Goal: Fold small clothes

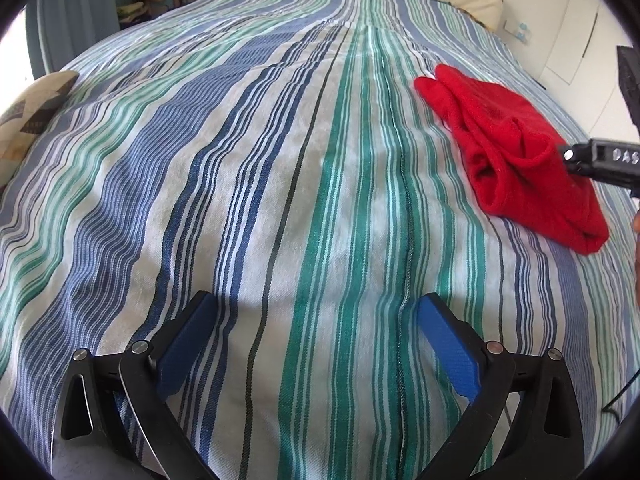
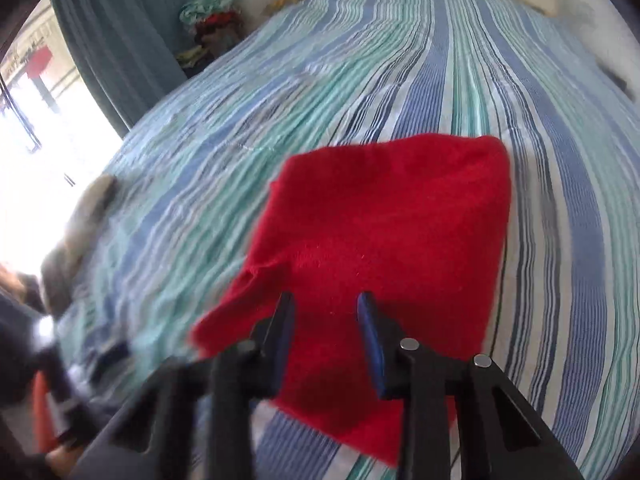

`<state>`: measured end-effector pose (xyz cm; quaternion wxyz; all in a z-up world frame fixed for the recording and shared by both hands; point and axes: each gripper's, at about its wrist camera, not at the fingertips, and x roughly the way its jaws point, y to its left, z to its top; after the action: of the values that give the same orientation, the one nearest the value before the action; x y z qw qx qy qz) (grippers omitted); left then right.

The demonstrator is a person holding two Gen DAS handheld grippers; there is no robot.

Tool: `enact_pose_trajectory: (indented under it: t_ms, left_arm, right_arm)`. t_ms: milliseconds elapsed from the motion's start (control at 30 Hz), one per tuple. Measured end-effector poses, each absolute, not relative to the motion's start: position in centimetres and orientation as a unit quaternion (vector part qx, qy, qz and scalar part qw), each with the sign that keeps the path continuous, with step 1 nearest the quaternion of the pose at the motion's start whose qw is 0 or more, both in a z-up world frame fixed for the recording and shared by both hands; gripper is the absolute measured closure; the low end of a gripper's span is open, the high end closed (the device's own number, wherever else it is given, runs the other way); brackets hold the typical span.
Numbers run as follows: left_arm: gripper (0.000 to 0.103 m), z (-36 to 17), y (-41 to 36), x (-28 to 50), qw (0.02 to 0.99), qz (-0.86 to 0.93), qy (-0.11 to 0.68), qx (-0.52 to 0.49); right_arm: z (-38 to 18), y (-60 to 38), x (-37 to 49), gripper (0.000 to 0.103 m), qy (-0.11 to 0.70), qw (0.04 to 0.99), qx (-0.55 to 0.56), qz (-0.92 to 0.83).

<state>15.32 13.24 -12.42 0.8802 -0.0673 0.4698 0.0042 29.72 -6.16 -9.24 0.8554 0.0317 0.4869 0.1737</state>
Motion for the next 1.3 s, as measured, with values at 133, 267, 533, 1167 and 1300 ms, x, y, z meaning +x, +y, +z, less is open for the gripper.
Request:
enact_pose_trajectory:
  t_ms: [133,267,533,1167,1300]
  left_arm:
    - [0.003,-12.4,13.2,15.1,0.882,0.001,0.467,-0.064]
    - [0.002,-12.5,13.1,15.0,0.882,0.004,0.468,-0.061]
    - [0.001,-12.6,12.9,15.3,0.882,0.006,0.468,-0.057]
    - [0.001,-12.9,12.6,15.2,0.886,0.010,0.462,-0.043]
    - [0.001,-12.9,12.5,15.2,0.886,0.011,0.462,-0.041]
  right_arm:
    - [-12.9,-1.0,28.2,0.073,0.499,0.843,-0.024,0.201]
    - [-12.0,0.4,26.7,0.076,0.484,0.842,-0.049,0.234]
    - [-6.9,-2.9,23.0,0.075,0.414,0.885,-0.042,0.210]
    - [-10.1,-11.9,20.2,0.058,0.446,0.890,0.049,0.082]
    - [-9.7,-12.4,16.6,0.048,0.424,0.902,0.043,0.071]
